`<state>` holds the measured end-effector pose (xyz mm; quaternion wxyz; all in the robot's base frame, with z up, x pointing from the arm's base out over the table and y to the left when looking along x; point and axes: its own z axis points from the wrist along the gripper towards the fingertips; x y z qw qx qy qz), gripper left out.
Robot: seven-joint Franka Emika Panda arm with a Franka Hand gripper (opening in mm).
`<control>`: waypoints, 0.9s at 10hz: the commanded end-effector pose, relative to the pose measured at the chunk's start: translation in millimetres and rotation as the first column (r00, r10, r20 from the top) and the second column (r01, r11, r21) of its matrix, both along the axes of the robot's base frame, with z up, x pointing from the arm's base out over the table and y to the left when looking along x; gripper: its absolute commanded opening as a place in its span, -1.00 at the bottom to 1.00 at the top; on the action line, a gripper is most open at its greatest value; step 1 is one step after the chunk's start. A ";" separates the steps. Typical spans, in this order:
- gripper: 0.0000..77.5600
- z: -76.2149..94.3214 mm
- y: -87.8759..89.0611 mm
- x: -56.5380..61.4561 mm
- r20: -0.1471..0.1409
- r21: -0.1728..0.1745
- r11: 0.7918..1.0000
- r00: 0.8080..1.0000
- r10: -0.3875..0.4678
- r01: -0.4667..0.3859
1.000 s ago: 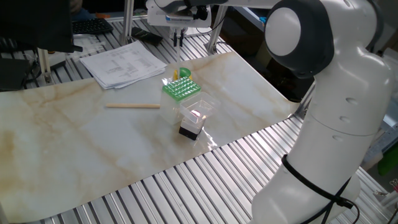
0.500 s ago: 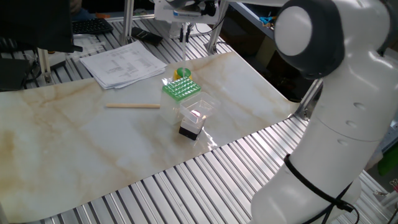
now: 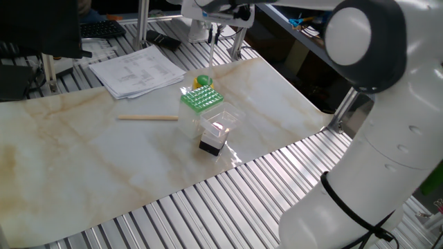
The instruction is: Insert a large pipette tip into the holder for large pipette tips
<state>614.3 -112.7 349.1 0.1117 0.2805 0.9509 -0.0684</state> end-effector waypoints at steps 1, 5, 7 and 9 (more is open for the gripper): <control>-0.97 3.0 -2.0 -1.0 0.044 -0.001 1.000 0.999 -0.016 0.016; -0.97 3.1 -2.0 -2.9 0.083 -0.001 1.000 0.996 -0.022 0.022; -0.97 2.8 -1.5 -3.7 0.116 0.000 1.000 0.993 -0.024 0.024; -0.97 2.5 -1.8 -3.4 0.145 0.003 1.000 0.989 -0.026 0.026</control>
